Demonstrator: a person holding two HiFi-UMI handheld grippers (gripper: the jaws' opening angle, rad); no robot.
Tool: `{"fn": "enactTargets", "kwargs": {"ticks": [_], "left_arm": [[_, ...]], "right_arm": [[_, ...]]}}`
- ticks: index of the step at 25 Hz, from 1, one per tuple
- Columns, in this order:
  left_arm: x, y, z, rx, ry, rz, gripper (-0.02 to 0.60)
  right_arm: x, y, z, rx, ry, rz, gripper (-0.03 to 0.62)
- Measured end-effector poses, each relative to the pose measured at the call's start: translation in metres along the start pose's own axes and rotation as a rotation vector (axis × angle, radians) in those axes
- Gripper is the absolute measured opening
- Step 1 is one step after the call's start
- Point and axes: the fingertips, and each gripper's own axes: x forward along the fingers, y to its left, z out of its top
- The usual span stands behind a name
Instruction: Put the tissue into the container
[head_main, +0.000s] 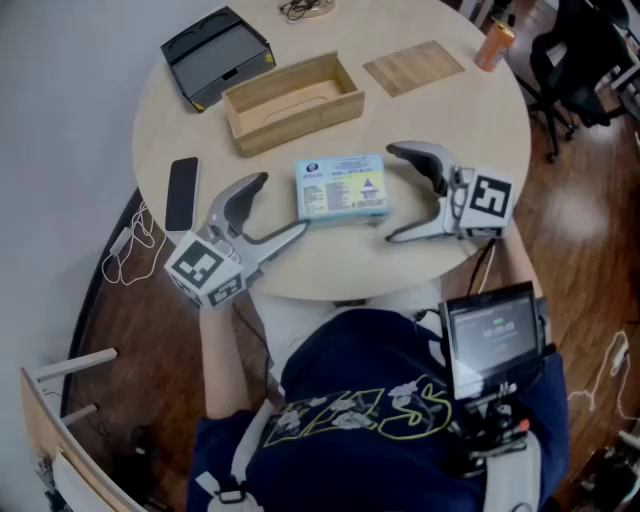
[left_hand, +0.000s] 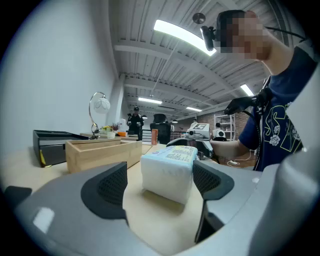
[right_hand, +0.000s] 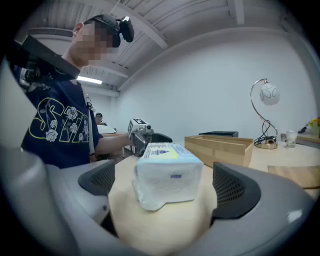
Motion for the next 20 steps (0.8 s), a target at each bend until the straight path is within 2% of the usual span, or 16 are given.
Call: {"fn": "enactTargets", "kwargs": {"ticks": [3, 5, 6, 9, 13, 15, 16, 19, 20], "left_arm": [[0.020, -0.012, 0.006, 0.011, -0.004, -0.117, 0.391], [0.034, -0.017, 0.011, 0.023, -0.009, -0.167, 0.391], [0.039, -0.018, 0.013, 0.022, -0.013, -0.175, 0.390], [0.039, -0.017, 0.016, 0.006, -0.027, -0.163, 0.387], [0.034, -0.025, 0.024, 0.062, -0.066, -0.132, 0.385], [0.032, -0.031, 0.037, 0.148, -0.101, -0.108, 0.385], [0.031, -0.034, 0.043, 0.224, -0.099, -0.090, 0.385], [0.024, -0.034, 0.059, 0.552, -0.024, -0.028, 0.383], [0.023, -0.029, 0.068, 0.617, -0.017, -0.002, 0.380]], "right_arm": [[0.019, -0.004, 0.003, 0.023, 0.019, 0.061, 0.582], [0.036, -0.004, 0.004, 0.028, 0.061, 0.087, 0.576], [0.043, -0.003, 0.005, 0.030, 0.083, 0.097, 0.528], [0.051, -0.002, 0.007, 0.025, 0.086, 0.105, 0.490], [0.048, 0.004, 0.012, -0.065, 0.078, 0.097, 0.480], [0.045, 0.006, 0.018, -0.184, 0.072, 0.086, 0.479], [0.043, 0.007, 0.024, -0.266, 0.080, 0.070, 0.480], [0.042, 0.002, 0.045, -0.529, 0.134, -0.040, 0.477], [0.045, -0.004, 0.055, -0.639, 0.159, -0.092, 0.477]]}}
